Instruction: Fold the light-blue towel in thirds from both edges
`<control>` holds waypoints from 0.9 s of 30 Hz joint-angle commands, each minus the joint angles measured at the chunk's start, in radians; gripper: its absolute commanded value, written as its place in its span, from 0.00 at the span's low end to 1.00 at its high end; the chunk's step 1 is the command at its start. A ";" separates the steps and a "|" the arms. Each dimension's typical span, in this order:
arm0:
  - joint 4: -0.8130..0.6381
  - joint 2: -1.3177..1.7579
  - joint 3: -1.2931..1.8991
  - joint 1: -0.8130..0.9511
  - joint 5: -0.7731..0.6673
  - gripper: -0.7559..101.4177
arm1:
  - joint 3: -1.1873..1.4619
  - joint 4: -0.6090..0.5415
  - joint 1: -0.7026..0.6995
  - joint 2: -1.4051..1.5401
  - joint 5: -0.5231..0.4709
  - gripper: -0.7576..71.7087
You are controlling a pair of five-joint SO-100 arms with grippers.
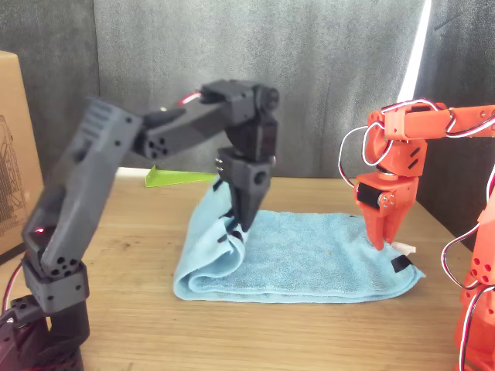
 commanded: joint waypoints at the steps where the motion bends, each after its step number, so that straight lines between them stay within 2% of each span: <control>1: 0.006 0.012 -0.031 -0.006 0.015 0.01 | -0.028 0.012 0.002 0.020 0.012 0.01; 6: 0.038 -0.037 -0.133 -0.014 0.014 0.03 | -0.035 0.008 0.006 0.006 0.014 0.01; 8: 0.041 -0.044 -0.169 -0.017 0.015 0.16 | -0.035 0.008 0.008 0.005 0.017 0.01; 10: 0.043 -0.049 -0.206 -0.018 0.015 0.24 | -0.035 0.008 0.009 0.002 0.020 0.01; 17: 0.046 -0.043 -0.308 -0.005 0.040 0.29 | -0.035 0.009 0.015 0.000 0.028 0.01; 19: 0.046 -0.020 -0.341 0.014 0.044 0.28 | -0.038 0.009 0.015 0.000 0.031 0.01; 25: 0.046 0.143 -0.428 0.216 -0.020 0.00 | -0.115 0.054 0.005 -0.009 0.025 0.01; 27: 0.046 0.201 -0.410 0.322 -0.037 0.00 | -0.184 0.094 0.002 -0.020 0.020 0.01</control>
